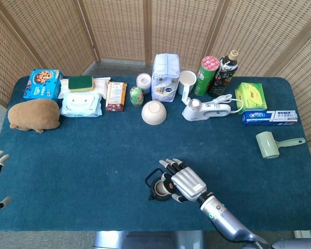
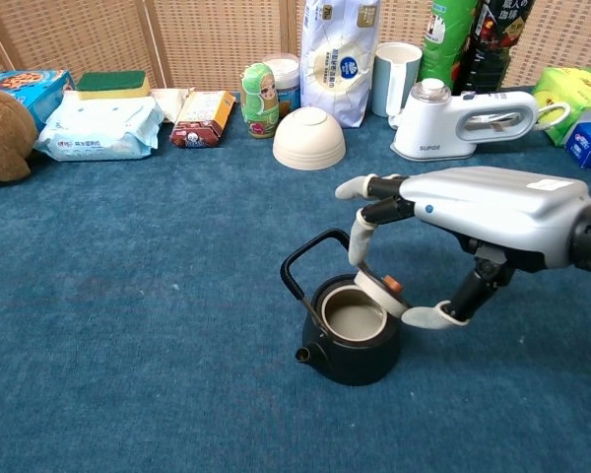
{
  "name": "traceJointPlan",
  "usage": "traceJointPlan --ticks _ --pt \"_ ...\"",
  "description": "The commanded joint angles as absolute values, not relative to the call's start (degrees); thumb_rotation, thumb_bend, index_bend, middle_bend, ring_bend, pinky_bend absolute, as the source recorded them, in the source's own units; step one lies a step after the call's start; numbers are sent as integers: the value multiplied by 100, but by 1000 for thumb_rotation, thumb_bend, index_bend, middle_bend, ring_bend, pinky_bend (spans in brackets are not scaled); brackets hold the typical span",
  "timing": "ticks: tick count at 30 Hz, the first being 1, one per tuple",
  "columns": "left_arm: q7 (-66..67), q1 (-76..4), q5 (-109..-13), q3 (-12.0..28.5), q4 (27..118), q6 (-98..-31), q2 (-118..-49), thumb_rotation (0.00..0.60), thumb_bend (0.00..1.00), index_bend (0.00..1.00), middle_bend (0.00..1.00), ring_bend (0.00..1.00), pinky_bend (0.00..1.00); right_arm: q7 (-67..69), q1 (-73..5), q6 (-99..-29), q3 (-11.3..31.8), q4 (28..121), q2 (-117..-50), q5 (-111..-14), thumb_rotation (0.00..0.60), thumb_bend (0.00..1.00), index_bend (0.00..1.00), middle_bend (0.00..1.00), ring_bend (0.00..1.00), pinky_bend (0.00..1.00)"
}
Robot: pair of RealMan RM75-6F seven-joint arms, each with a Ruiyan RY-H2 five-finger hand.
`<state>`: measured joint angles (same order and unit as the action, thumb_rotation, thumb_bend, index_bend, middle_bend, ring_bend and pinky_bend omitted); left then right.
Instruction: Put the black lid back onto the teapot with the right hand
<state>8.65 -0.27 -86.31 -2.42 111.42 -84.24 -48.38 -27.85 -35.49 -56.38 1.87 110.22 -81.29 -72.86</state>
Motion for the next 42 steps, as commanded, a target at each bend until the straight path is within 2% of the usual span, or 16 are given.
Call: traceJointPlan --ticks 1,37,39,42 --pt "851 -27 -8641 -246 11138 -8420 -4832 600 95 0 0 0 22 -2863 -3567 -5644 191 11057 -8208 -7205 600 340 374 32 0 0" --pt "740 -1 -8738 -283 11132 -8455 -4778 600 94 0 0 0 22 -3852 -3539 -6170 82 10887 -8681 -7176 600 348 382 32 0 0" --pt "733 4 -8746 -286 11130 -8464 -4774 600 95 0 0 0 22 -3870 -3534 -6185 78 10876 -8692 -7174 600 348 366 31 0 0" --pt "723 9 -8756 -288 11128 -8473 -4772 600 95 0 0 0 22 -3871 -3526 -6194 68 10880 -8704 -7176 600 348 271 28 0 0"
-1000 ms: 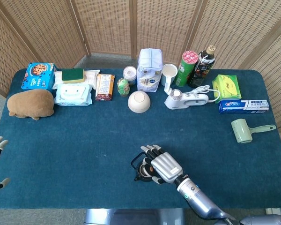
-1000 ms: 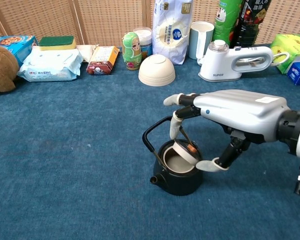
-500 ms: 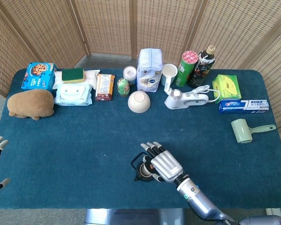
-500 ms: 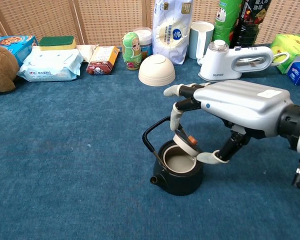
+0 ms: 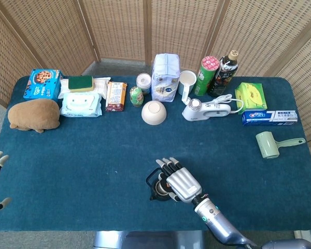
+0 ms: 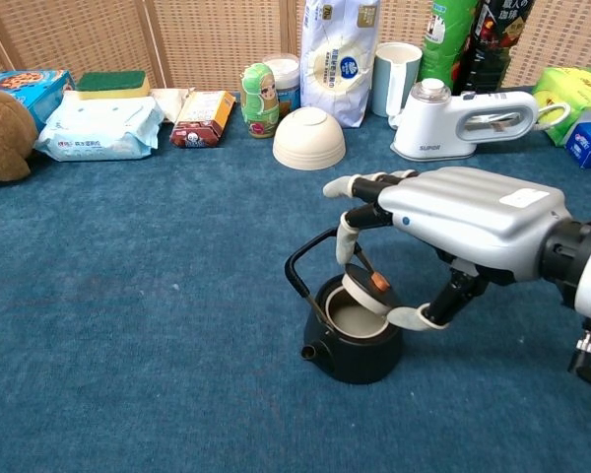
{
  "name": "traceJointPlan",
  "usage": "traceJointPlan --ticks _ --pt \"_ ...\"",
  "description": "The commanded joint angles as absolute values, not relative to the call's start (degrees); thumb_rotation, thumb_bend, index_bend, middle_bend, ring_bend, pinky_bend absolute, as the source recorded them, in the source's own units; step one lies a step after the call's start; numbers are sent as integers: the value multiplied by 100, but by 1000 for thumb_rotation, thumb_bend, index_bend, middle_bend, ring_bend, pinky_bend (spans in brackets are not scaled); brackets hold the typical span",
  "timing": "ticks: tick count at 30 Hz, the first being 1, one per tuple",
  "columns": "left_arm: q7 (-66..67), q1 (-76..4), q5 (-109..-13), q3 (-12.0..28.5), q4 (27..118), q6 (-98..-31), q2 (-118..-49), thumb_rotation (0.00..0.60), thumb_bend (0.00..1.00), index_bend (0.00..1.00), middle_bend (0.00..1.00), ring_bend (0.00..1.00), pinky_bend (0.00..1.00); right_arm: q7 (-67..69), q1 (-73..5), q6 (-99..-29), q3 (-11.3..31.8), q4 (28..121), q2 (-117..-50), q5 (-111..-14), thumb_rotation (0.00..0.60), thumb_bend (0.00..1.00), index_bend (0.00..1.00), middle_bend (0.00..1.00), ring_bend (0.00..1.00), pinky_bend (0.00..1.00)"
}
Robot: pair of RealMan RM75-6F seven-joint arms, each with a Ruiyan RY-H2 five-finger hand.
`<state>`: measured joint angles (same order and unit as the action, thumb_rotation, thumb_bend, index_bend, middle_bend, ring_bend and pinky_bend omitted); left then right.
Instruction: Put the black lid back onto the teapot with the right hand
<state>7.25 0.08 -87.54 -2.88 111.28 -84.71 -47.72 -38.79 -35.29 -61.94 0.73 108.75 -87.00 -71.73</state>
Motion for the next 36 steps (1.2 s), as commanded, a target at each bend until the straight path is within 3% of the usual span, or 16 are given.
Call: traceJointPlan --ticks 1,6,21,28,36 --pt "722 10 -8758 -288 11127 -8475 -4771 600 95 0 0 0 22 -3859 -3525 -6189 63 10888 -8705 -7179 600 347 243 27 0 0" --pt "731 14 -8773 -296 11126 -8478 -4773 600 95 0 0 0 22 -3852 -3527 -6175 39 10898 -8713 -7219 600 345 150 19 0 0" --pt "728 13 -8770 -292 11122 -8476 -4774 600 94 0 0 0 22 -3820 -3475 -6317 80 11120 -8519 -7317 600 343 145 18 0 0" --pt "710 13 -8770 -289 11121 -8478 -4766 600 94 0 0 0 22 -3657 -3487 -6347 206 11251 -8057 -7400 600 343 145 30 0 0" --pt "693 15 -8819 -310 11120 -8472 -4756 600 94 0 0 0 22 -2344 -3442 -6495 166 10594 -7120 -8606 600 342 154 52 0 6"
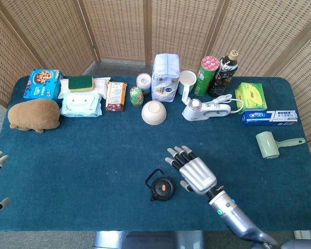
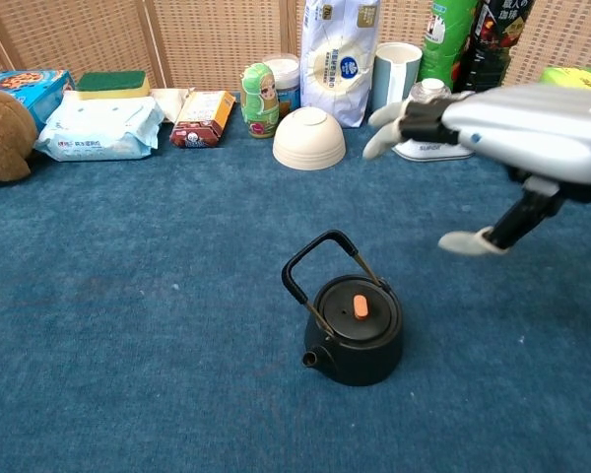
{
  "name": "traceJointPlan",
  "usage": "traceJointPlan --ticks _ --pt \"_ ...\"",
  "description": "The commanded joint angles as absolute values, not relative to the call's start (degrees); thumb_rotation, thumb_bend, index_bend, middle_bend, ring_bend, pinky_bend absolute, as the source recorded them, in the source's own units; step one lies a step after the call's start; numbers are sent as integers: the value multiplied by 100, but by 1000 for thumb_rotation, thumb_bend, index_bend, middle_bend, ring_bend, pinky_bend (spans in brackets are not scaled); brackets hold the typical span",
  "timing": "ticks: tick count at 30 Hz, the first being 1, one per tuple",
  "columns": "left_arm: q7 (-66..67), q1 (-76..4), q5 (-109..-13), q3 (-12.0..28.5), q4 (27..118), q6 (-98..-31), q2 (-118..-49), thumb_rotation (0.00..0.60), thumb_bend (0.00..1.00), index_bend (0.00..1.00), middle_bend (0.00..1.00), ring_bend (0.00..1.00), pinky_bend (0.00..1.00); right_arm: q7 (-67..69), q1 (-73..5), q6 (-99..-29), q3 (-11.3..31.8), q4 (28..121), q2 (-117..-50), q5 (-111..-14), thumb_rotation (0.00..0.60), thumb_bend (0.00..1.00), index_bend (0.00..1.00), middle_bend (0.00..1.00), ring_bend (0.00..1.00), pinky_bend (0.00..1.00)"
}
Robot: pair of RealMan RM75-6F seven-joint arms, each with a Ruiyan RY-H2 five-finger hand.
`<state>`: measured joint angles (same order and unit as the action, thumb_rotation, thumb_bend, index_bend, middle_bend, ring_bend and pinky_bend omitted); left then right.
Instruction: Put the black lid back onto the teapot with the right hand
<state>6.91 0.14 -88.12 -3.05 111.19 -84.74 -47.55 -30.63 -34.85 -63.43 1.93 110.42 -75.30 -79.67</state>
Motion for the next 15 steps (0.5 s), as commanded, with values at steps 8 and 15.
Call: traceJointPlan --ticks 8,15 --pt "697 31 -8866 -325 11131 -8499 -4755 600 95 0 0 0 21 -1119 -3314 -7110 224 9450 -6905 -9350 600 215 185 82 25 70" --pt "672 40 -8893 -336 11122 -8510 -4744 600 94 0 0 0 22 -708 -2907 -7682 329 8096 -6970 -9187 600 72 179 73 4 29"
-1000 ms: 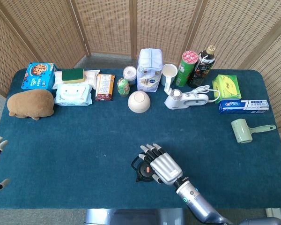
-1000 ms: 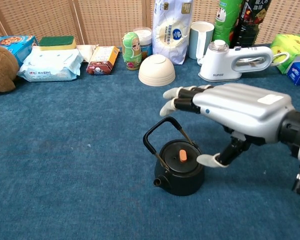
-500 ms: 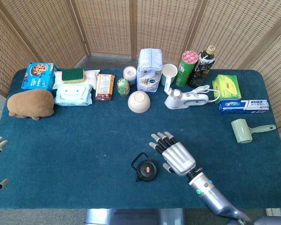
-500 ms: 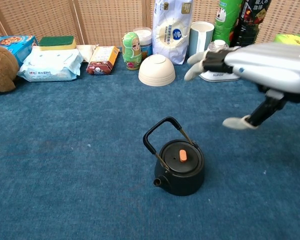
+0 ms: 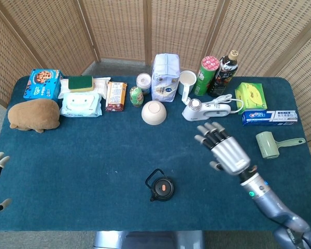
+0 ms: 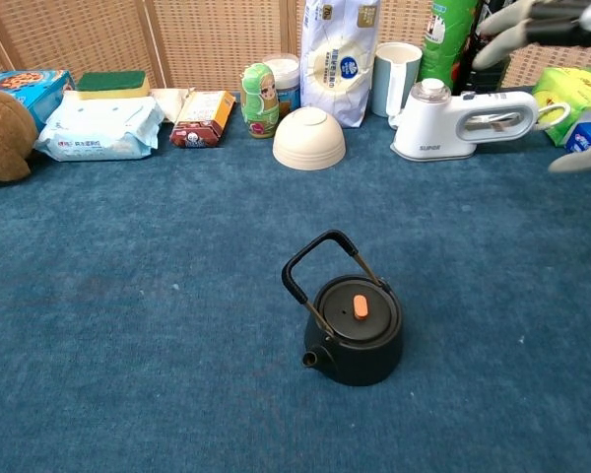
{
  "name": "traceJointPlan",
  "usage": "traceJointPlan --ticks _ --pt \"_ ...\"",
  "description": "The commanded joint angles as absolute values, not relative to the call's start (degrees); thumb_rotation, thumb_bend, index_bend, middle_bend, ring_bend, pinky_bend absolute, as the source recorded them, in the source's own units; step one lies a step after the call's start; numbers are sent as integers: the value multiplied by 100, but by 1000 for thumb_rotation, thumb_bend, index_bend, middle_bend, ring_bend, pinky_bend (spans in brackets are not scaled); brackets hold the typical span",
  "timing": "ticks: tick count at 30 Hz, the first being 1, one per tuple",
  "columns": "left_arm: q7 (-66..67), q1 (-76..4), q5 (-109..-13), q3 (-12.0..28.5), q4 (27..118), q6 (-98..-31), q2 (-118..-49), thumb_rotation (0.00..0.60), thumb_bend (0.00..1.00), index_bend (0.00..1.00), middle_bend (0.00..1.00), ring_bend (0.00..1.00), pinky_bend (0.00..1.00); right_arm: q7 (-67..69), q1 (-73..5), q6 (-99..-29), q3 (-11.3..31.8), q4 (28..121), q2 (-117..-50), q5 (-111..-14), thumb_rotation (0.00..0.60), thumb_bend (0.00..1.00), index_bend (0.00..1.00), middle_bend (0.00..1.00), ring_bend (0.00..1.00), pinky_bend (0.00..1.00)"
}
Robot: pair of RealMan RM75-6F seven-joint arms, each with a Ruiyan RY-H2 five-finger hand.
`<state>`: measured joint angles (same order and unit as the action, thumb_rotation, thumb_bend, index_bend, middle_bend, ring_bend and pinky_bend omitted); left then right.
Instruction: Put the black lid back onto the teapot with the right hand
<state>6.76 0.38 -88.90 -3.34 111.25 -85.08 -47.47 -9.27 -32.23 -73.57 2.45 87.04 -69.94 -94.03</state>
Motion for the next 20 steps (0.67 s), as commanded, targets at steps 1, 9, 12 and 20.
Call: traceJointPlan --ticks 1,9,12,20 --pt "667 41 -8897 -337 11119 -8512 -4742 600 94 0 0 0 22 -719 -2832 -7679 342 8114 -6932 -9057 600 68 170 67 1 18" --pt "638 50 -8934 -347 11078 -8528 -4739 600 95 0 0 0 22 -1124 -2175 -7902 435 9019 -6512 -8122 600 67 140 45 0 0" --pt "617 50 -8946 -349 11057 -8531 -4729 600 95 0 0 0 21 -1184 -1963 -8062 418 9266 -6426 -7985 600 68 138 45 0 0" --pt "519 73 -8970 -344 11004 -8590 -4687 600 95 0 0 0 22 -872 -1469 -8658 394 9261 -6559 -8067 600 66 138 45 0 0"
